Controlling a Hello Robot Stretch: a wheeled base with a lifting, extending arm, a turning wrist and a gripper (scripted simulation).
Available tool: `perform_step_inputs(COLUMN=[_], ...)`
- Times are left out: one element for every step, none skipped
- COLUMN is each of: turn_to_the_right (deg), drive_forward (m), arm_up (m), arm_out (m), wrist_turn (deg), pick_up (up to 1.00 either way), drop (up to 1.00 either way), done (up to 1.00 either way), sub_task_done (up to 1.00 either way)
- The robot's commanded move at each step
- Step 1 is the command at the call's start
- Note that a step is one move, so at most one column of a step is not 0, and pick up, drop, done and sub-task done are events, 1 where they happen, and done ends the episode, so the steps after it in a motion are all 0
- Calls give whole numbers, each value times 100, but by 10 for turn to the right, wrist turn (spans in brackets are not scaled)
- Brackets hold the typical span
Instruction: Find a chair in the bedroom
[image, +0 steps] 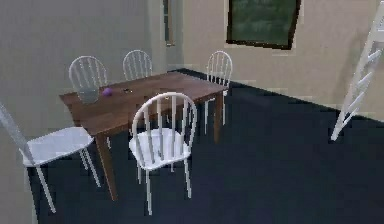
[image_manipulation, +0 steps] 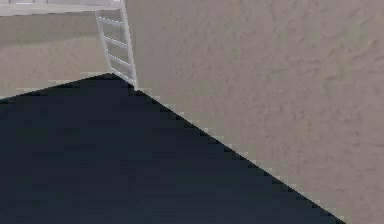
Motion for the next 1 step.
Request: perform_step_inputs(turn_to_the_right=[0], drive_forward=[35], arm_up=[0], arm_out=[0], wrist_turn=[0], pick_up=[0], drop=[0], done=[0], sub_task_done=[0])
